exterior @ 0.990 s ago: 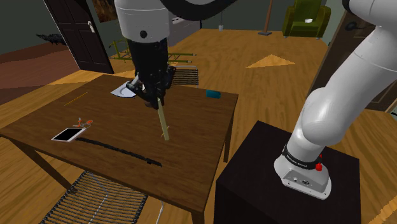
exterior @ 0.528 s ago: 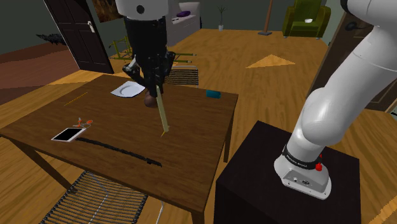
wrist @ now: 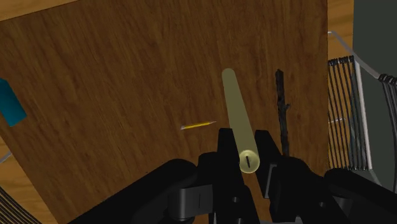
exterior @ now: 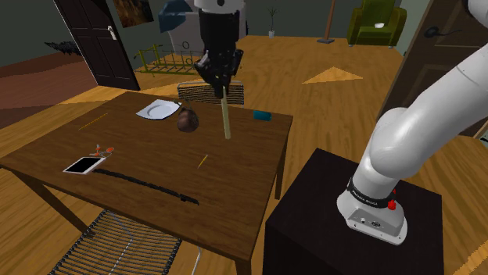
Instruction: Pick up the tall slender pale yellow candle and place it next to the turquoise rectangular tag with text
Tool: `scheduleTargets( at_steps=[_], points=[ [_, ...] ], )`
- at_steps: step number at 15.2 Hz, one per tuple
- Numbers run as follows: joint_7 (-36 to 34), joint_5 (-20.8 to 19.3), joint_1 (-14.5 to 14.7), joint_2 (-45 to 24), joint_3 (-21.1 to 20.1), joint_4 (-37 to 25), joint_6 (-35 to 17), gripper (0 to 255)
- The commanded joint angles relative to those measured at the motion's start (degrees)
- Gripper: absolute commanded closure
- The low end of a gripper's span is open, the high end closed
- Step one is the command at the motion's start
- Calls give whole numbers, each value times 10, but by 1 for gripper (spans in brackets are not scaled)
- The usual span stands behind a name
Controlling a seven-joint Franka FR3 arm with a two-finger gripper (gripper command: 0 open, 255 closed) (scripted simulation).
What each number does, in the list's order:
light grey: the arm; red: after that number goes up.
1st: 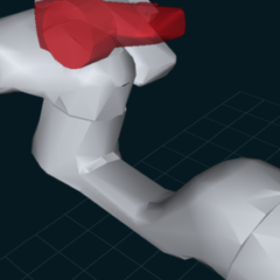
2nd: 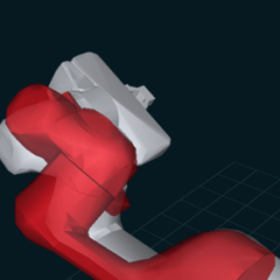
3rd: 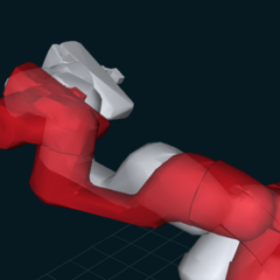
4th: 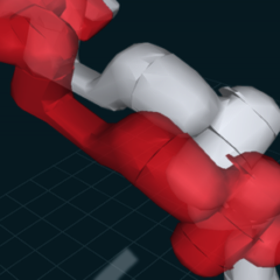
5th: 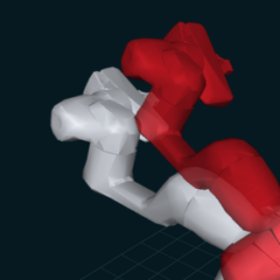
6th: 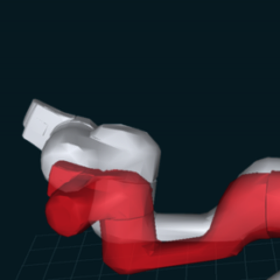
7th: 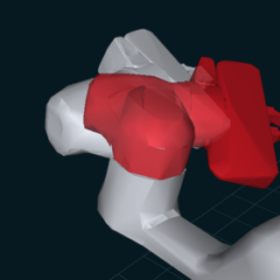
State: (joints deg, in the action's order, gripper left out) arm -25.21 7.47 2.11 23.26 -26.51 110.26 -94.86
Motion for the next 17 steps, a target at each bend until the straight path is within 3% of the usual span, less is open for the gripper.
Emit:
scheduleTargets(
  at_steps=[1, 9, 17],
  points=[
    [33, 2, -4, 21, 27, 22, 0, 255],
    [151, -14, -26, 75, 124, 80, 4, 255],
    [264, -47, -57, 87, 215, 98, 4, 255]
  ],
)
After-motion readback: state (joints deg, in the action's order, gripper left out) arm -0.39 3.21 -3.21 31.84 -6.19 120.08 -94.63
